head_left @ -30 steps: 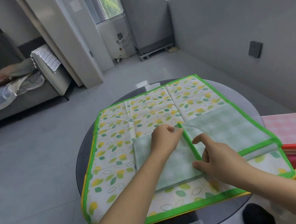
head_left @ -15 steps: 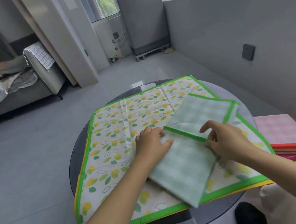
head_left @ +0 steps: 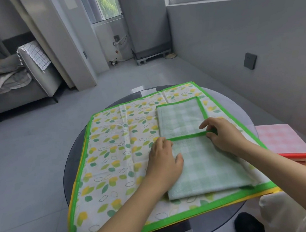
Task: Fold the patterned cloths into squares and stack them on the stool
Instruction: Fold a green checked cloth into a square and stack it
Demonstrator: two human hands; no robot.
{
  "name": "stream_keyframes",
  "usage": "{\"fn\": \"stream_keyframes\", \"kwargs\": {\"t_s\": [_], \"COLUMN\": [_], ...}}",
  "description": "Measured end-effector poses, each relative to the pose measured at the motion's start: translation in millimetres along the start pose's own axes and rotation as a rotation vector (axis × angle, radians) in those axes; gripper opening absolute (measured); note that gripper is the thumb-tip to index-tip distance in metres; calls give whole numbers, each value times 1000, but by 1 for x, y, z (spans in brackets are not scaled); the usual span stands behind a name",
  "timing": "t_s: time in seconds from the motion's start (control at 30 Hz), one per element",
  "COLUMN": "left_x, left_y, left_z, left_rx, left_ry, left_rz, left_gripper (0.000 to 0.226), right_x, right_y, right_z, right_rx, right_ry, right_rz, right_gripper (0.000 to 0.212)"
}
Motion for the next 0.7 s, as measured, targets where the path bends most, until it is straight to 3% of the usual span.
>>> {"fn": "stream_keyframes", "kwargs": {"t_s": [0.2,0.3,0.43,0.53,0.7], "left_x": [-5,-5,-5,-4,1], "left_y": [-5,-5,-3,-2,-1], "left_z": [27,30,31,32,32], "left_rx": [161,168,171,184,154], "left_ry": [97,157,184,185,177], "left_rz": [45,56,57,59,49], "left_gripper": [67,67,66,66,68], "right_x": [0,16,25,12,-4], "right_y": [-3,-14,-42,-47,-45], "right_z": [4,10,42,46,37], "right_rx": [11,-36,178,220,228], "right_ry": [-72,-374,-429,-468,-499], "right_rz": [-4,-143,-195,-161,-47], "right_gripper": [27,37,62,87,62]}}
Point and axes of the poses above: each hand's wrist, its own y-axis towards the middle knuckle, its own z-axis out of the palm, x = y × z, the point moved 8 cm from there along y, towards the middle knuckle, and after that the axes turned 2 degrees about -z, right-handed, at the moved point
